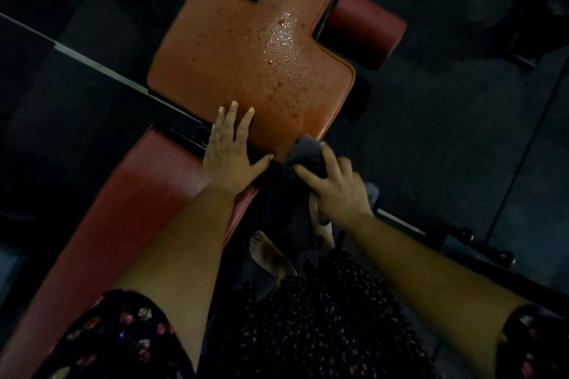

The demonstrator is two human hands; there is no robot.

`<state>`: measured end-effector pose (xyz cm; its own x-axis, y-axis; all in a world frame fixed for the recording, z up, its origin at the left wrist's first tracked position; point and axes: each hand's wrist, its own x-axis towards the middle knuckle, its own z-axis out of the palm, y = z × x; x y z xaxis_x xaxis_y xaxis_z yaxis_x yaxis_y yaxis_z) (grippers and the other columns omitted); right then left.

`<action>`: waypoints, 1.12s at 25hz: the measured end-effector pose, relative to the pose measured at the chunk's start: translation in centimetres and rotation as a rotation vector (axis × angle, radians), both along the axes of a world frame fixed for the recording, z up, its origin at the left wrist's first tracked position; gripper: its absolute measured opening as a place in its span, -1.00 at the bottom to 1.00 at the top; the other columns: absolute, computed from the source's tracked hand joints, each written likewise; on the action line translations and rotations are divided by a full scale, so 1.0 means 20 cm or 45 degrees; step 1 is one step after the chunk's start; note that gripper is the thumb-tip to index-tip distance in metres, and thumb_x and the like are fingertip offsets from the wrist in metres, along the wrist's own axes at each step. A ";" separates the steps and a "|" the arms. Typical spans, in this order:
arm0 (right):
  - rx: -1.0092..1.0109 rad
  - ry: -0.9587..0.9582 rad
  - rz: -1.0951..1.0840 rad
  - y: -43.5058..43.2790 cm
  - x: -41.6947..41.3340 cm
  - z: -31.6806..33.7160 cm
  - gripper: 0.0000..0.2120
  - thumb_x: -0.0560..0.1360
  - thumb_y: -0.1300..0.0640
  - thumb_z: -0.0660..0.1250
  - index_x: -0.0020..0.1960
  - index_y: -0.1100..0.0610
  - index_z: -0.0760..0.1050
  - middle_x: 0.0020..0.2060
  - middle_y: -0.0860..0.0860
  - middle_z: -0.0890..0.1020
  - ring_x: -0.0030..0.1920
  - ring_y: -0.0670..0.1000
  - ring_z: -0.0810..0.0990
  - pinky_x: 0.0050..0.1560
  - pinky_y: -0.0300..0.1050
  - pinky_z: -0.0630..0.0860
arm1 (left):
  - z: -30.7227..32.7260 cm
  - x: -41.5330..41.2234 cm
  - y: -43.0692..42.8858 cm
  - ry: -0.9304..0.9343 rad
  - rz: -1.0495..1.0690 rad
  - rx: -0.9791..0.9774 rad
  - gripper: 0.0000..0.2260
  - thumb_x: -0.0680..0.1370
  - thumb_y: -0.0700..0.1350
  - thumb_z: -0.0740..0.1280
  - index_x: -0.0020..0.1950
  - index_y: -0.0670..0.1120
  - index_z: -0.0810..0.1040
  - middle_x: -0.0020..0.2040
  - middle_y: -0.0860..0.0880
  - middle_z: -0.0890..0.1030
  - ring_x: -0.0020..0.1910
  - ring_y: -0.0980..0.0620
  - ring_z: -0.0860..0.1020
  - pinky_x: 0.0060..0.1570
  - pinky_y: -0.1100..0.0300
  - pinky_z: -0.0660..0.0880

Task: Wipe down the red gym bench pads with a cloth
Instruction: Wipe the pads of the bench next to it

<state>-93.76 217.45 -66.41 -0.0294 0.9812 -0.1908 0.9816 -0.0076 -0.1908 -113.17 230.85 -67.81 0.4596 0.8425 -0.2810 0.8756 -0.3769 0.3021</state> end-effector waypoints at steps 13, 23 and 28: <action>-0.064 0.189 -0.695 0.52 0.47 0.11 -0.41 0.53 0.09 0.24 0.52 -0.08 0.15 0.50 0.16 0.13 0.37 0.28 0.28 0.21 0.20 0.44 | 0.01 0.00 0.04 -0.048 0.048 -0.080 -0.09 0.42 0.29 0.39 0.60 0.06 -0.04 0.61 -0.07 -0.10 0.57 -0.10 -0.16 0.47 -0.04 -0.04; -0.066 -0.031 0.405 -0.02 -0.06 0.06 -0.29 0.29 0.05 0.51 0.40 -0.13 0.35 0.43 0.20 0.21 0.03 0.28 0.48 -0.30 0.01 0.54 | -0.03 -0.06 0.06 -0.112 -0.010 0.105 -0.38 0.55 0.27 0.12 0.56 0.07 0.14 0.57 -0.08 0.14 0.55 -0.17 0.07 0.42 -0.20 0.25; -0.006 -0.187 0.093 0.37 0.12 0.16 -0.34 0.41 0.02 0.47 0.44 -0.18 0.30 0.50 0.16 0.21 0.14 0.30 0.45 -0.18 0.07 0.56 | -0.01 -0.06 0.07 -0.052 -0.003 0.075 -0.39 0.55 0.13 0.31 0.55 0.05 0.20 0.56 -0.08 0.16 0.54 -0.17 0.07 0.44 -0.20 0.21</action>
<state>-91.38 224.94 -63.28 -0.0718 0.9766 -0.2028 0.9969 0.0639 -0.0453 -114.38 232.25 -67.95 0.4714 0.8560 -0.2122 0.8623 -0.3969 0.3146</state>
